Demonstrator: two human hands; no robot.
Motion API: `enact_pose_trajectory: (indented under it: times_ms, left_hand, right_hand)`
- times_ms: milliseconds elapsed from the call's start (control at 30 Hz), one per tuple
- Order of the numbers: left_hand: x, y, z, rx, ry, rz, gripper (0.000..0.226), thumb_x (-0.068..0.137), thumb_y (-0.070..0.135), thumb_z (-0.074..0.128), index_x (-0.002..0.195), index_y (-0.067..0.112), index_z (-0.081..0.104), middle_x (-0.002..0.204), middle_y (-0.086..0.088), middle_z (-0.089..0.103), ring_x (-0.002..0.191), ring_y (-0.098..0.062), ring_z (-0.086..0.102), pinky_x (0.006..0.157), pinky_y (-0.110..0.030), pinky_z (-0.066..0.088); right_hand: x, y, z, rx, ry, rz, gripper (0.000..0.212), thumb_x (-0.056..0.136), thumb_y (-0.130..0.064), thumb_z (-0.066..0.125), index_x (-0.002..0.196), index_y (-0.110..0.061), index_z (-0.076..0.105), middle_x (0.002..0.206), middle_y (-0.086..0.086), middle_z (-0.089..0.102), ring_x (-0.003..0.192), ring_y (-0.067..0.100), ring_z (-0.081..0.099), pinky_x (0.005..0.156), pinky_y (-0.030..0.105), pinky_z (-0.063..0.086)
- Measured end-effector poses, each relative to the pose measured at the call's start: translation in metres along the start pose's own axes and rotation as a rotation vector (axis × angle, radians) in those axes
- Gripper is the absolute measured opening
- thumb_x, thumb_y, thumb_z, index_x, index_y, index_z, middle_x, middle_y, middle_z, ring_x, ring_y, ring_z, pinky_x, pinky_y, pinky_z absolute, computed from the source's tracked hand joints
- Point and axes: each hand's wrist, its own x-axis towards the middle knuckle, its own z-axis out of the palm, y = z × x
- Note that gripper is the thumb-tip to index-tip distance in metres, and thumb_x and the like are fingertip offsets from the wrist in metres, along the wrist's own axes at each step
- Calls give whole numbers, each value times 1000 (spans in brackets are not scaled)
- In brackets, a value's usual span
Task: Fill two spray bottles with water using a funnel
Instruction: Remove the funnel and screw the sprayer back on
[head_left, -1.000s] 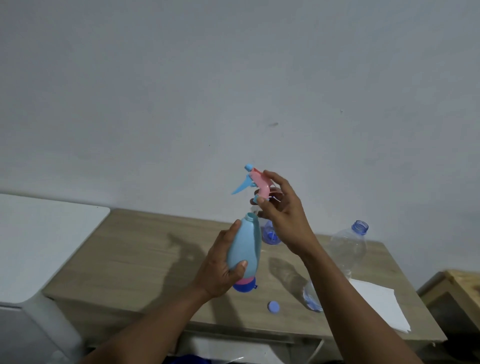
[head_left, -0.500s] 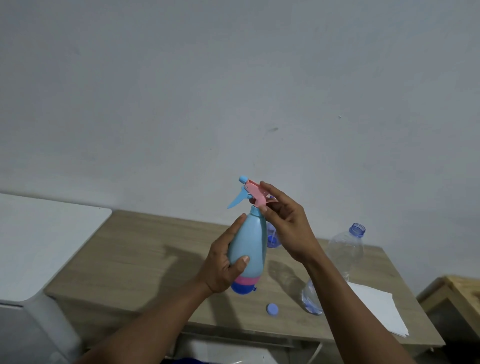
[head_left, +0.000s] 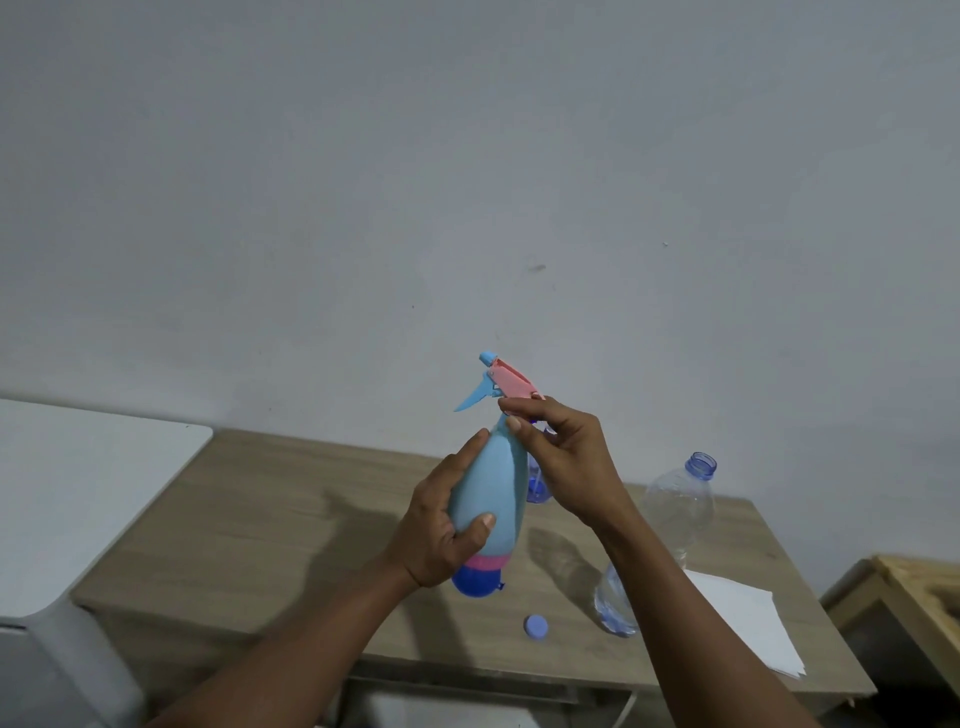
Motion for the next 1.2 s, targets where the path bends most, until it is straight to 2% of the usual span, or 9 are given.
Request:
enact_pose_trajectory:
  times_ms: [167, 333, 500, 633, 700, 867, 967, 1067, 1200]
  left_hand:
    - [3, 6, -1, 5, -25, 13, 74, 83, 43, 60, 150, 42, 26, 146, 25, 40, 127, -15, 52, 97, -26, 50]
    - [7, 9, 1, 62, -24, 46, 75, 84, 45, 60, 151, 39, 25, 143, 26, 41, 124, -15, 53, 96, -28, 51]
    - [5, 7, -1, 107, -32, 43, 77, 84, 48, 60, 151, 36, 25, 139, 12, 46, 116, -21, 56, 86, -41, 56]
    - [7, 9, -4, 137, -20, 48, 77, 84, 49, 59, 151, 34, 25, 139, 7, 47, 118, -20, 55, 89, -38, 55]
    - [6, 8, -5, 148, -28, 47, 77, 84, 49, 59, 152, 33, 25, 140, 8, 47, 119, -19, 55, 90, -39, 55]
    - [3, 9, -8, 144, -34, 46, 77, 84, 50, 59, 151, 32, 26, 137, 9, 47, 116, -20, 56, 86, -36, 56]
    - [6, 9, -10, 186, -27, 58, 77, 84, 50, 59, 151, 30, 27, 131, 2, 50, 111, -18, 56, 84, -32, 54]
    - [7, 10, -8, 217, -31, 51, 76, 85, 52, 58, 150, 30, 26, 130, 2, 49, 109, -17, 56, 82, -33, 55]
    - [5, 9, -8, 200, -22, 47, 76, 85, 53, 58, 150, 34, 26, 135, 4, 48, 113, -17, 55, 84, -33, 54]
  right_hand:
    - [0, -5, -10, 2, -40, -16, 29, 92, 1, 64, 113, -17, 73, 112, 4, 72, 103, 11, 69, 91, 27, 56]
    - [-1, -6, -3, -32, 19, -82, 36, 86, -5, 73, 106, -34, 74, 114, 1, 67, 97, 16, 64, 84, 49, 57]
    - [-5, -9, -9, -12, -25, -44, 42, 99, -7, 56, 110, -45, 71, 125, 0, 69, 117, 12, 63, 100, 27, 51]
    - [-3, -9, -4, 30, 27, -44, 33, 90, -1, 67, 119, -18, 70, 109, 12, 70, 97, 15, 66, 91, 44, 56]
    - [-2, -8, 0, 3, 44, -66, 34, 89, -4, 70, 118, -22, 71, 105, 9, 69, 93, 16, 63, 87, 50, 56]
    - [-5, -10, -3, 16, -16, -36, 34, 97, -4, 57, 113, -30, 71, 121, 3, 70, 113, 14, 65, 96, 26, 52]
    - [-3, -12, 2, 39, 18, -61, 29, 91, -1, 66, 113, -19, 72, 104, 4, 69, 96, 10, 67, 86, 25, 53]
    - [0, -7, 10, -29, 100, -102, 29, 87, -7, 73, 108, -28, 74, 96, 2, 64, 88, 10, 64, 80, 34, 54]
    - [-2, -12, 7, -26, 44, -75, 38, 97, -13, 61, 104, -49, 73, 116, 0, 68, 111, 14, 63, 96, 34, 54]
